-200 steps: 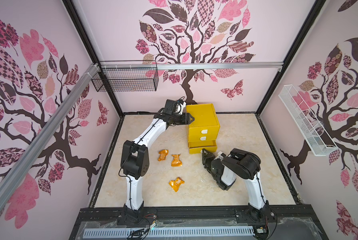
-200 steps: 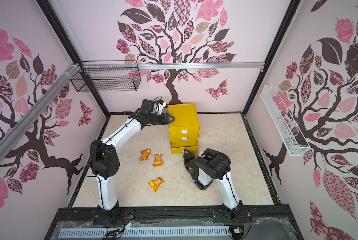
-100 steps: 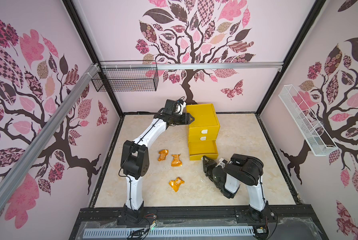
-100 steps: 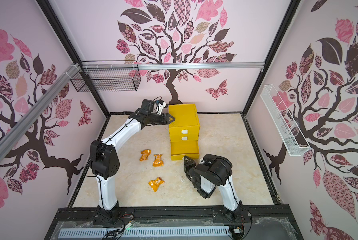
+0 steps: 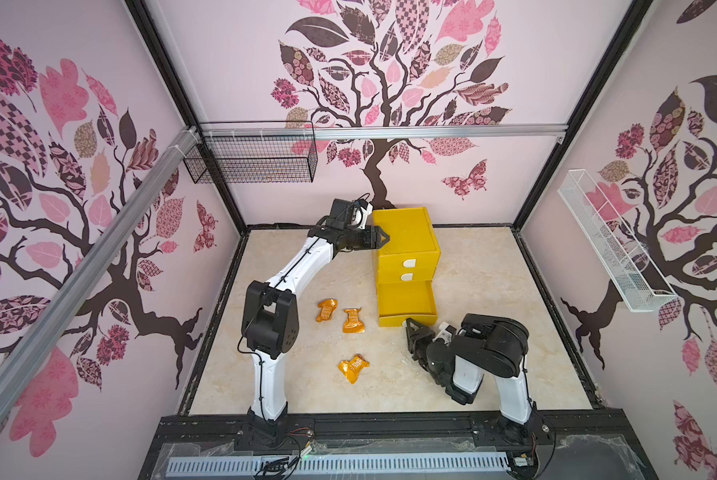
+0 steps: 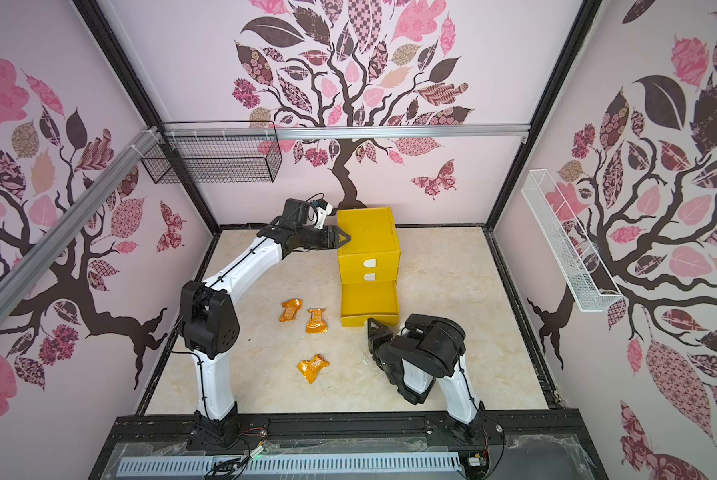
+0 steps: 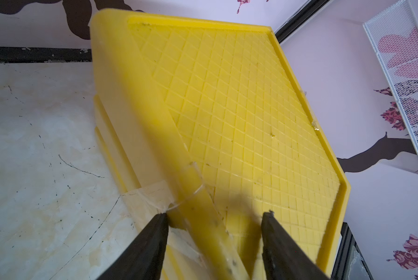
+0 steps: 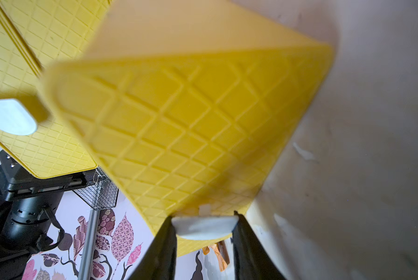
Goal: Place the cookies into the drawer by color
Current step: Open the drawer in the storage box, then pick up the cookie at the center of the board.
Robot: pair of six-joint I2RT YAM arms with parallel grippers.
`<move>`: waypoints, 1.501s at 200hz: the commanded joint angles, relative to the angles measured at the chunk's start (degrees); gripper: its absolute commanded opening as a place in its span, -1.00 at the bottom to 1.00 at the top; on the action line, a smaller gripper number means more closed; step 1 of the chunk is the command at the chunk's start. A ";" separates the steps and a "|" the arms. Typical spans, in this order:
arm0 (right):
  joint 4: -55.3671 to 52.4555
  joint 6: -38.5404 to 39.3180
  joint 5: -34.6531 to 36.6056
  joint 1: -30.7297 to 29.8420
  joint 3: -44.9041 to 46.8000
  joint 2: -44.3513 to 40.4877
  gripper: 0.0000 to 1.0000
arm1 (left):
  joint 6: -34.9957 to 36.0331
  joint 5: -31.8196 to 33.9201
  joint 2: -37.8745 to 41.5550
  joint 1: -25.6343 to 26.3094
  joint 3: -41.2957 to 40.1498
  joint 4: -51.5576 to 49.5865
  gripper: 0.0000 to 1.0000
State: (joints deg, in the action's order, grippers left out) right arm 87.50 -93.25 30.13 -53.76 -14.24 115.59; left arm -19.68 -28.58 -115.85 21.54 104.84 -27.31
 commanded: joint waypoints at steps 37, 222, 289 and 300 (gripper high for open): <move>-6.51 1.14 1.76 -0.92 4.82 -4.52 0.16 | 0.76 -0.01 0.68 1.48 -2.86 -5.23 0.45; -88.76 51.54 7.39 -0.77 -2.38 -78.34 0.79 | 15.11 9.24 25.96 1.40 -21.82 -3.80 0.95; -104.82 76.91 1.15 -0.49 -12.81 -88.23 0.99 | 22.85 15.23 32.28 0.88 -29.59 -12.83 0.95; -106.97 80.79 0.14 -0.47 -14.92 -88.38 0.99 | 23.31 15.80 33.24 0.72 -31.74 -12.29 0.95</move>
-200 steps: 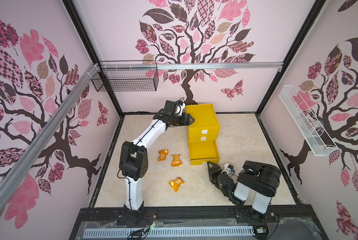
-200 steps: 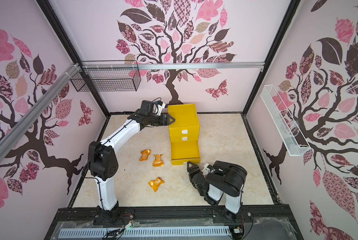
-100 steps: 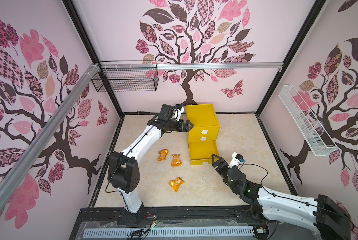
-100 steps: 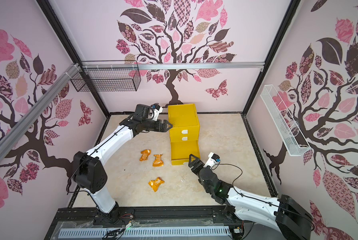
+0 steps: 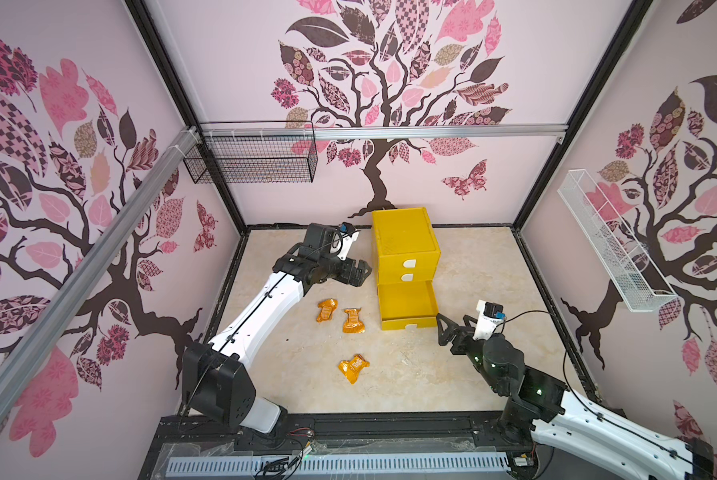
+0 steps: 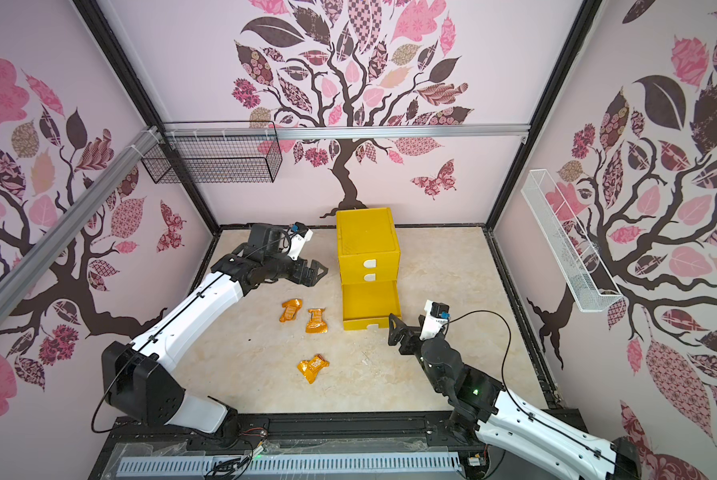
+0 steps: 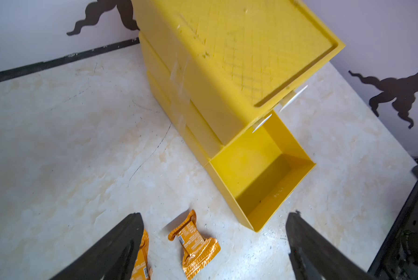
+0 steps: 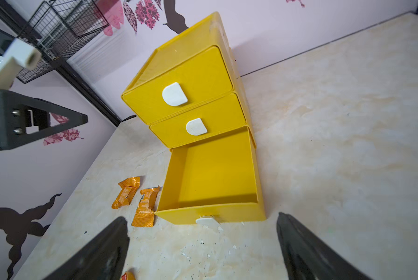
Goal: Place the cookies into the drawer by color
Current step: Pick up the cookie at the center of the board.
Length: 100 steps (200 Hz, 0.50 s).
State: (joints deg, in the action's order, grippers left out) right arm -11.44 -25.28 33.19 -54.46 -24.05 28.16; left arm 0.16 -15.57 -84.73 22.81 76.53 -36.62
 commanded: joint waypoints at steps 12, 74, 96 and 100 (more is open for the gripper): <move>-10.87 16.47 -3.69 0.33 -7.56 -0.82 0.99 | 3.70 3.41 3.08 -0.70 -5.72 -2.03 0.95; -22.80 29.43 -9.83 0.62 -14.81 -1.58 0.99 | 5.19 6.48 7.33 -3.10 -14.09 -0.67 0.95; -24.64 29.67 -11.95 0.72 -14.23 -2.78 0.99 | 4.56 8.31 6.43 -3.85 -15.61 -1.53 0.95; -24.60 29.64 -12.19 0.74 -13.83 -3.18 0.99 | 4.50 8.29 6.23 -3.98 -15.99 -1.29 0.95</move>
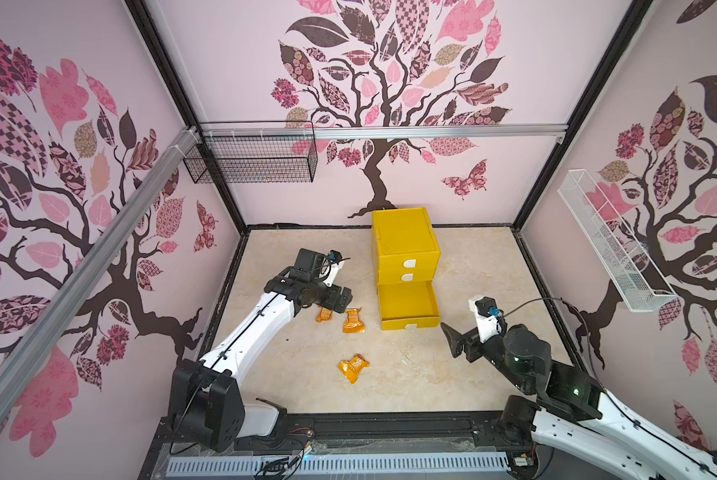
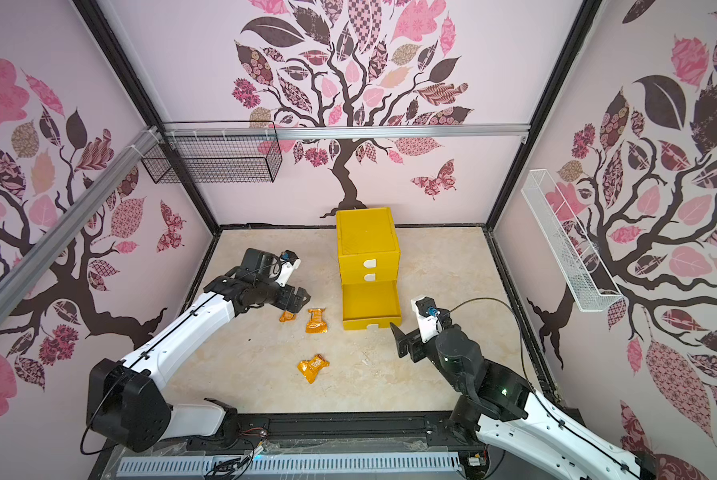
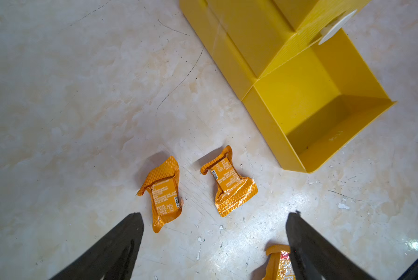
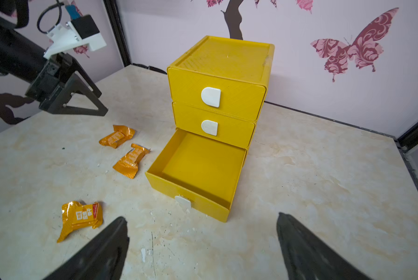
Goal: Place the cookies into the drawer by color
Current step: Pick up the cookie at the center of the board.
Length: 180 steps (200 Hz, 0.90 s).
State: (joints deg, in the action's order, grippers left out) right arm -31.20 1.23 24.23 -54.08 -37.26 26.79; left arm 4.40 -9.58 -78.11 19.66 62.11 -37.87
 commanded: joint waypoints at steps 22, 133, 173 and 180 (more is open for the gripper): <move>-3.87 3.11 -3.51 0.72 2.13 -3.81 0.99 | -0.66 2.80 -1.23 -1.46 -2.52 1.10 0.95; 1.76 2.44 -10.30 1.58 9.44 -14.02 0.99 | -4.40 4.42 -7.46 -3.42 -6.71 8.48 0.83; 1.45 2.37 -11.67 2.21 9.46 -12.55 0.99 | -5.43 5.38 -12.77 -3.90 -5.34 8.28 0.75; 1.58 2.33 -11.68 2.44 9.50 -12.67 0.98 | -5.73 5.33 -13.78 -4.08 -4.63 7.83 0.73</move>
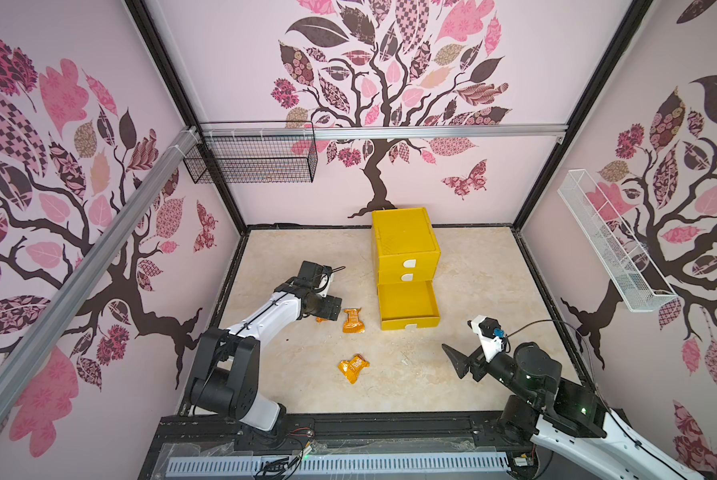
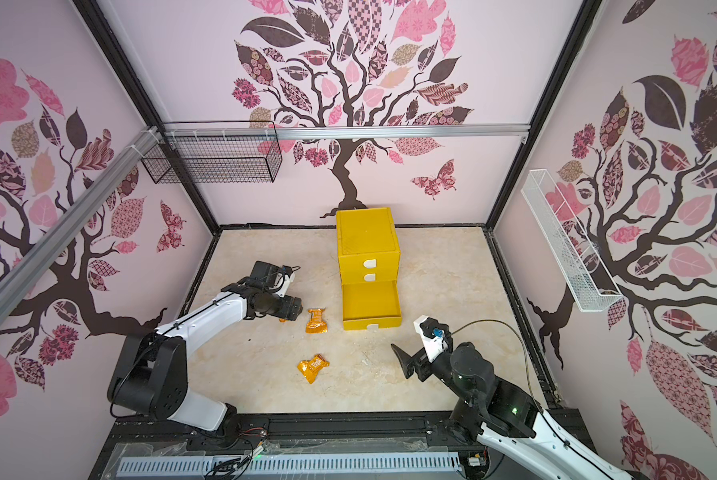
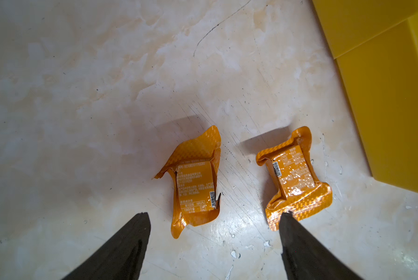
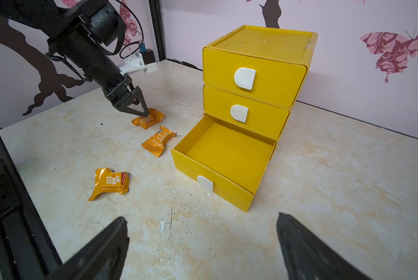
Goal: Place the cookies into the drawer by color
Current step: Pick up the cookie at the center of the board.
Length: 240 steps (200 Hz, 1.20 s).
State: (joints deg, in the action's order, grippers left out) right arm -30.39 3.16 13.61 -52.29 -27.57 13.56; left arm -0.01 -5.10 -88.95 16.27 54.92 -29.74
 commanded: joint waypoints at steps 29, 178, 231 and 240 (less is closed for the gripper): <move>0.69 0.43 -1.42 1.31 -0.19 -0.09 0.99 | -2.55 1.32 -6.73 -0.67 4.29 -0.98 0.66; 0.88 0.81 -2.87 3.93 0.06 -1.80 0.99 | -3.57 1.93 -13.50 -0.71 5.22 -2.28 0.09; 0.92 0.86 -2.88 4.58 0.15 -2.11 0.99 | -3.48 1.68 -11.89 -0.72 5.07 -2.23 -0.25; 1.06 0.82 -2.59 4.71 0.22 -2.30 0.98 | -3.29 1.68 -11.34 -0.71 5.49 -2.71 -0.29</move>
State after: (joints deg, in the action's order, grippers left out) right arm -30.37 3.77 11.20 -48.07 -27.57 12.40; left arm -3.22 -2.79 -101.34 15.66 59.92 -31.81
